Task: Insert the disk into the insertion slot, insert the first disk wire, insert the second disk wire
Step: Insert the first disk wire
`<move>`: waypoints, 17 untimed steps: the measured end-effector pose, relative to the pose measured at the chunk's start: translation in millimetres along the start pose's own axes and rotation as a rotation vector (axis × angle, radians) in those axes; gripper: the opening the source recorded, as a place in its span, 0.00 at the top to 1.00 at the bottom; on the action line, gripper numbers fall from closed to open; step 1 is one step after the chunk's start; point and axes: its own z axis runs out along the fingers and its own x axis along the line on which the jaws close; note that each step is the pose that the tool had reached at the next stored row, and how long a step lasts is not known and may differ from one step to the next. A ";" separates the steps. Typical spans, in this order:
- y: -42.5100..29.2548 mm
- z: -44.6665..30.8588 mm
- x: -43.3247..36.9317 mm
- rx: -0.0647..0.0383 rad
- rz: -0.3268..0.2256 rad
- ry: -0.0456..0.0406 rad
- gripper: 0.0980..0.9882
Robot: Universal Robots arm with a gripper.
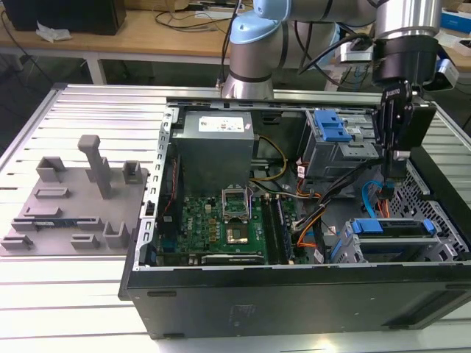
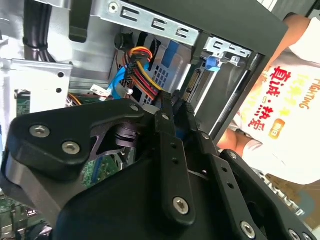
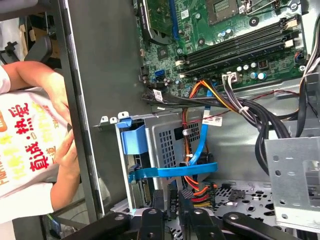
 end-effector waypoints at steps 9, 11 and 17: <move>0.3 2.1 -1.9 0.002 -0.003 0.0001 0.82; 0.3 2.2 -1.9 0.002 -0.003 0.0000 0.82; 0.3 2.2 -1.9 0.002 -0.003 0.0000 0.93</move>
